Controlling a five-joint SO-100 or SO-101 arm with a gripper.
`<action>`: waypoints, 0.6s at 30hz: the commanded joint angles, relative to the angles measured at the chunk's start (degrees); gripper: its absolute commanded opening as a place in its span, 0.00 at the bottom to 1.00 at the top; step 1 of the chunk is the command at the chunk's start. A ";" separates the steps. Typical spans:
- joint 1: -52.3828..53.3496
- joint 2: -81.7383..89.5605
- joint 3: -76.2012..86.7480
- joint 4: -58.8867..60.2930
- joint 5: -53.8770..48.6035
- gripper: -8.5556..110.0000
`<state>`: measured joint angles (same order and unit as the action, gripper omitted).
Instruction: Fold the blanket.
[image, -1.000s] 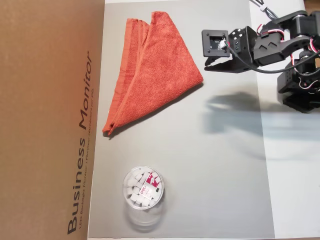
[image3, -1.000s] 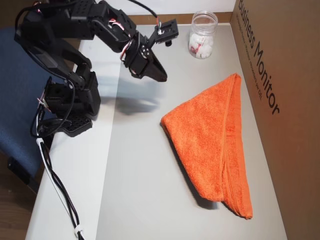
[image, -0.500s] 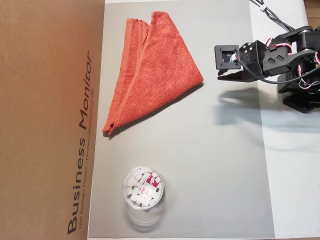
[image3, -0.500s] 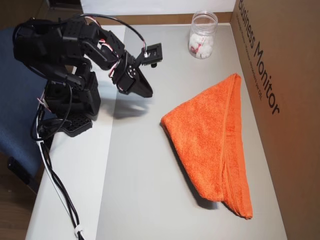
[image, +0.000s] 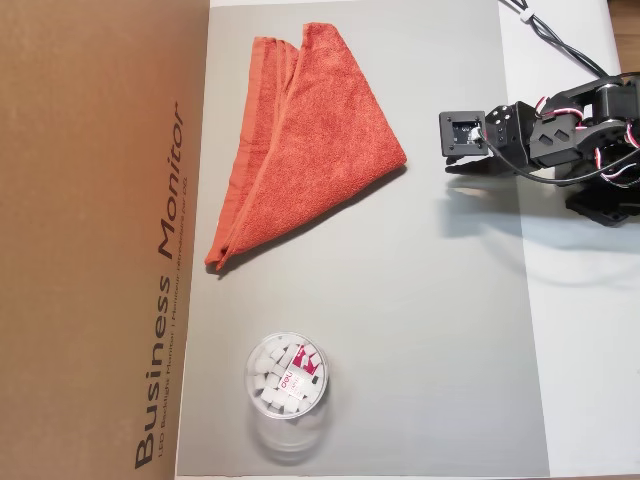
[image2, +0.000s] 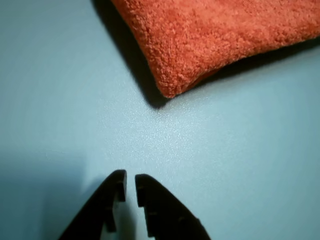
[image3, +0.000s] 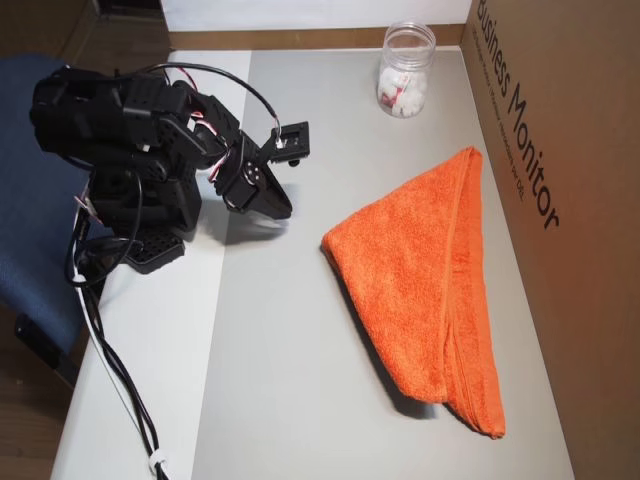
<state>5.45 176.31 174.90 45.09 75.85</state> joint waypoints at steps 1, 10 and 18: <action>-0.18 4.48 1.67 0.18 -0.35 0.07; -0.88 15.29 2.64 13.54 -0.35 0.07; -2.02 18.46 2.90 22.50 -0.35 0.07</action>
<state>3.43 194.15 177.89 66.53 76.11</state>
